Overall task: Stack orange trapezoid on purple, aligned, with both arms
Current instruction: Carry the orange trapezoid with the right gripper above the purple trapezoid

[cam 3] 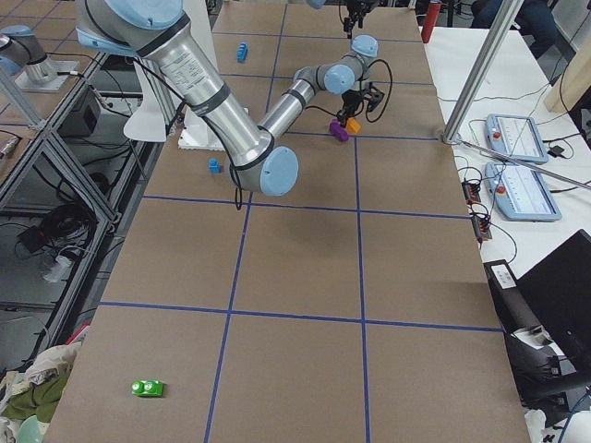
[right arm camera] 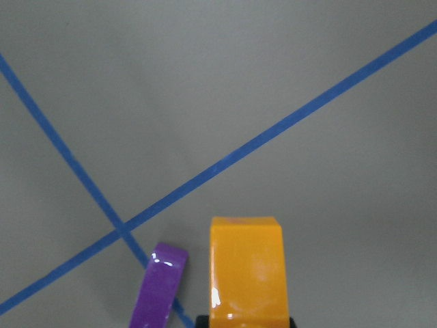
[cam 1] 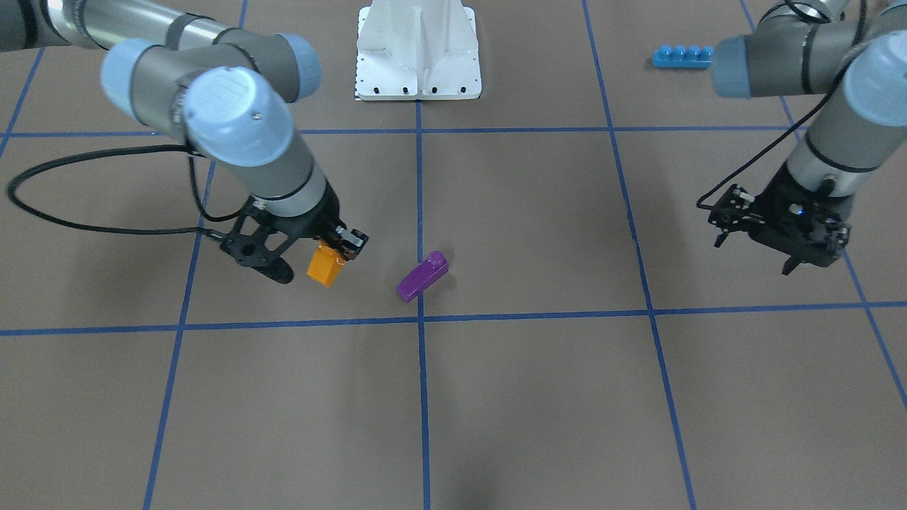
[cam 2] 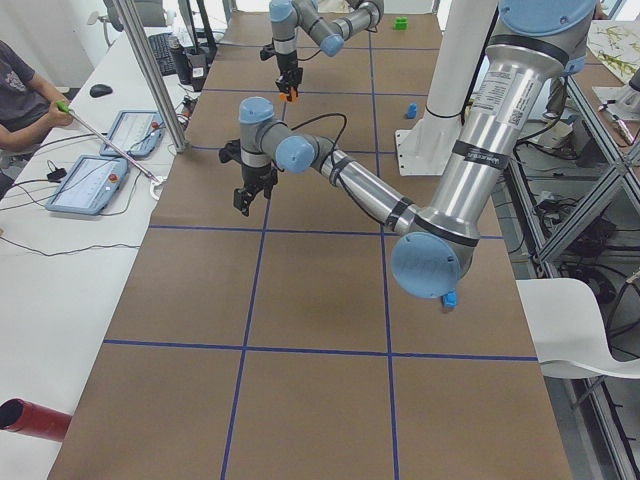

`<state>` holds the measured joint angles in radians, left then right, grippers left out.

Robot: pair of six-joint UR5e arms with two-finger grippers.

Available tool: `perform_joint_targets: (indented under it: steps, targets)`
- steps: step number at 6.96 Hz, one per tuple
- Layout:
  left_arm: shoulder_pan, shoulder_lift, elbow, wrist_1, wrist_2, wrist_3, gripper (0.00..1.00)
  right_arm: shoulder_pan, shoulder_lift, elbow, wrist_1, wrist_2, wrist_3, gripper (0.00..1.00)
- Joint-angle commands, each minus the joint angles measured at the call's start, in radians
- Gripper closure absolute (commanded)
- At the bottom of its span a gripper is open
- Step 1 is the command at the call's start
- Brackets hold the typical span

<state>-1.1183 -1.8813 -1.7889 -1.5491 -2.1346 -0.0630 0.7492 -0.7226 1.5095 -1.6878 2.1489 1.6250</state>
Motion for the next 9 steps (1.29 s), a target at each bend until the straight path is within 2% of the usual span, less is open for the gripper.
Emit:
perform_joint_targets:
  steps: [1,2,3,4,9]
  targets:
    - [-0.063,0.063,0.002,0.0,-0.056,0.087,0.0,-0.086,0.139,-0.131,0.003,-0.113,0.175,1.0]
    - [-0.061,0.064,0.008,0.0,-0.057,0.088,0.0,-0.115,0.152,-0.171,0.079,-0.171,0.255,1.0]
    - [-0.061,0.065,0.014,-0.002,-0.056,0.088,0.0,-0.126,0.207,-0.287,0.145,-0.176,0.388,1.0]
    - [-0.063,0.074,0.011,-0.003,-0.057,0.089,0.0,-0.146,0.225,-0.323,0.16,-0.199,0.456,1.0]
    - [-0.058,0.076,0.011,-0.009,-0.057,0.088,0.0,-0.159,0.192,-0.315,0.149,-0.201,0.495,1.0]
